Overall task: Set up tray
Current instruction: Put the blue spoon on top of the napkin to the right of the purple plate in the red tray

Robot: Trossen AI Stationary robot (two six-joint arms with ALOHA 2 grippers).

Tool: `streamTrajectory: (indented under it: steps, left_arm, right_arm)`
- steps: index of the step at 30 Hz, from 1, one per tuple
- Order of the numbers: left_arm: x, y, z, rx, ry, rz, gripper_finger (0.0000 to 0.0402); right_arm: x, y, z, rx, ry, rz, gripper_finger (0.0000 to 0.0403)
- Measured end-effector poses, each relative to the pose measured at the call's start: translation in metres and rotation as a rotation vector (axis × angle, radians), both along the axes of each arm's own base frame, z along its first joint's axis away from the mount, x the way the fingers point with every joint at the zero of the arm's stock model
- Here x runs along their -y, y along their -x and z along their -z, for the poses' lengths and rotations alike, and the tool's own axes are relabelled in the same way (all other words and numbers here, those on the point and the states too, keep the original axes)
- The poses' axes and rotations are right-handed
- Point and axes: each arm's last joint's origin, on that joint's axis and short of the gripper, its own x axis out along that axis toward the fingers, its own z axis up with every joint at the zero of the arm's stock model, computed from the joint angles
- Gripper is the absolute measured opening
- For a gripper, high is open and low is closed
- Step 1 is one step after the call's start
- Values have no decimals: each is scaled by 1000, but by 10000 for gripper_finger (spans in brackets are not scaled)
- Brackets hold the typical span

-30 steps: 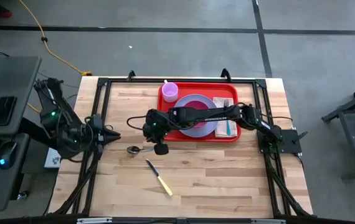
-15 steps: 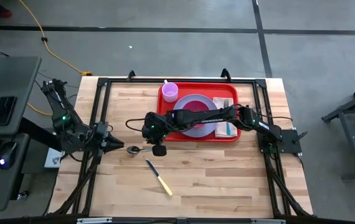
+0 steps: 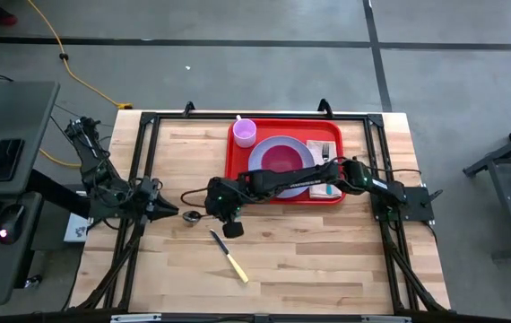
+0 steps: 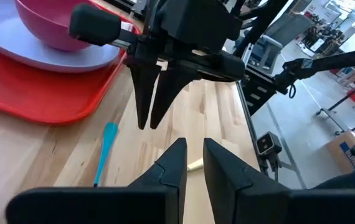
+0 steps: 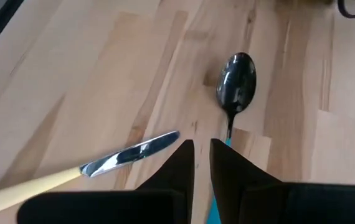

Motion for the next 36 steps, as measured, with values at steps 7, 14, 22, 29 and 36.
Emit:
streamTrajectory:
  steps: [7,14,22,29,36]
  left_arm:
    - [2,-1,3,-7,17,21,85]
    - [7,-3,0,7,9,50,85]
    - [20,-12,5,-43,10,77,85]
    - [27,-26,19,-209,54,102,85]
    - [16,-53,33,-387,115,46,85]
  right_arm:
    - [3,-1,12,-52,22,42,30]
    - [0,-1,11,-41,41,105,30]
    - [-17,6,0,-55,93,151,30]
    - [-22,16,-43,-15,192,216,30]
    - [-21,23,-78,77,182,245,30]
